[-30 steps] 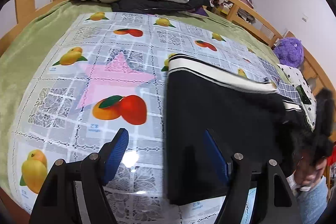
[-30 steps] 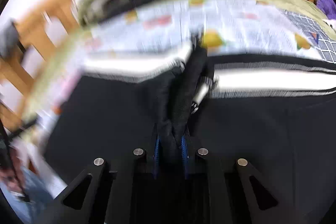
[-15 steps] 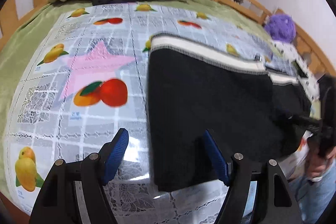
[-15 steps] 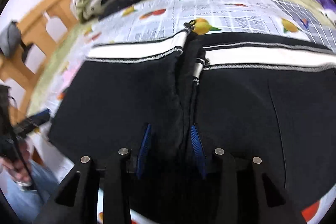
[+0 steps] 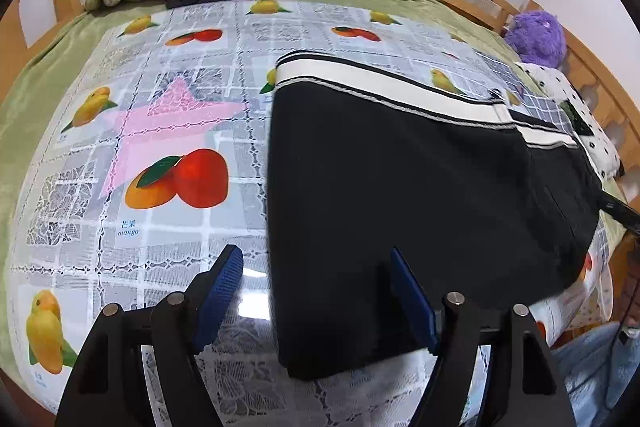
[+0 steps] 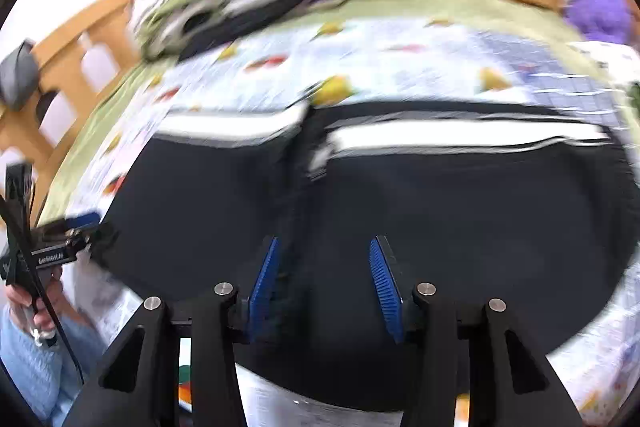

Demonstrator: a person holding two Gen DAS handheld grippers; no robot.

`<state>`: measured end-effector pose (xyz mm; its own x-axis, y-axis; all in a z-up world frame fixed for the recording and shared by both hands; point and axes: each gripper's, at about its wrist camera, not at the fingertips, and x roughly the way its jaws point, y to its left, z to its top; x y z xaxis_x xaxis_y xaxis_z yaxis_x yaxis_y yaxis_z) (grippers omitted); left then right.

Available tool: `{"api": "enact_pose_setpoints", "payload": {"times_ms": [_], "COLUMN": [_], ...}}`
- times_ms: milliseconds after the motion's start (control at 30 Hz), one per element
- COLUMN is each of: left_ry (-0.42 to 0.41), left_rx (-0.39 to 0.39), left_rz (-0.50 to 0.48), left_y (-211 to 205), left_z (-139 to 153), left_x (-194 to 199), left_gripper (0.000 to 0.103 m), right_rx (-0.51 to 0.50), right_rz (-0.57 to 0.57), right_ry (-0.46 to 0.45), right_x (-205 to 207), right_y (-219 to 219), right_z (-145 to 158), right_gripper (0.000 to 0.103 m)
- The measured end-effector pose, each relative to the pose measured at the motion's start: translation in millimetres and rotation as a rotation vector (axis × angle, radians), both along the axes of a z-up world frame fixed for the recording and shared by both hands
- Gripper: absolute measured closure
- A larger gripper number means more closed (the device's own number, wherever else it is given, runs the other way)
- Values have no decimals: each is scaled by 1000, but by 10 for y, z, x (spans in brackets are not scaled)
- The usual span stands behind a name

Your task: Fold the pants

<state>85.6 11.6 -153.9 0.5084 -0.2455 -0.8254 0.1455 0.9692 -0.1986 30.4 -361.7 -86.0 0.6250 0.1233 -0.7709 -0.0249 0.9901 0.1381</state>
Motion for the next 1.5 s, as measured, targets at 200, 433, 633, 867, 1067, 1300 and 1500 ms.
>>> {"api": "enact_pose_setpoints", "payload": {"times_ms": [200, 433, 633, 867, 1067, 1300, 1500], "left_ry": [6, 3, 61, 71, 64, -40, -78], "left_rx": [-73, -73, -120, -159, -178, -288, -201], "left_rz": [27, -28, -12, -67, -73, -46, 134], "left_y": [1, -140, -49, -99, -107, 373, 1218], "left_z": [35, -25, -237, -259, -209, 268, 495], "left_x": [217, 505, 726, 1000, 1119, 949, 755], "left_gripper": [37, 35, 36, 37, 86, 93, 93], "right_rx": [11, 121, 263, 362, 365, 363, 355], "right_rz": [-281, -437, -431, -407, -470, -360, -106], "right_ry": [-67, 81, 134, 89, 93, -71, -23], "right_x": [-367, -643, -591, -296, -28, -12, 254], "right_y": [-907, -1597, -1714, -1649, -1596, -1130, -203], "right_z": [109, -428, -768, -824, -785, -229, -188], "right_gripper": [54, 54, 53, 53, 91, 95, 96]}}
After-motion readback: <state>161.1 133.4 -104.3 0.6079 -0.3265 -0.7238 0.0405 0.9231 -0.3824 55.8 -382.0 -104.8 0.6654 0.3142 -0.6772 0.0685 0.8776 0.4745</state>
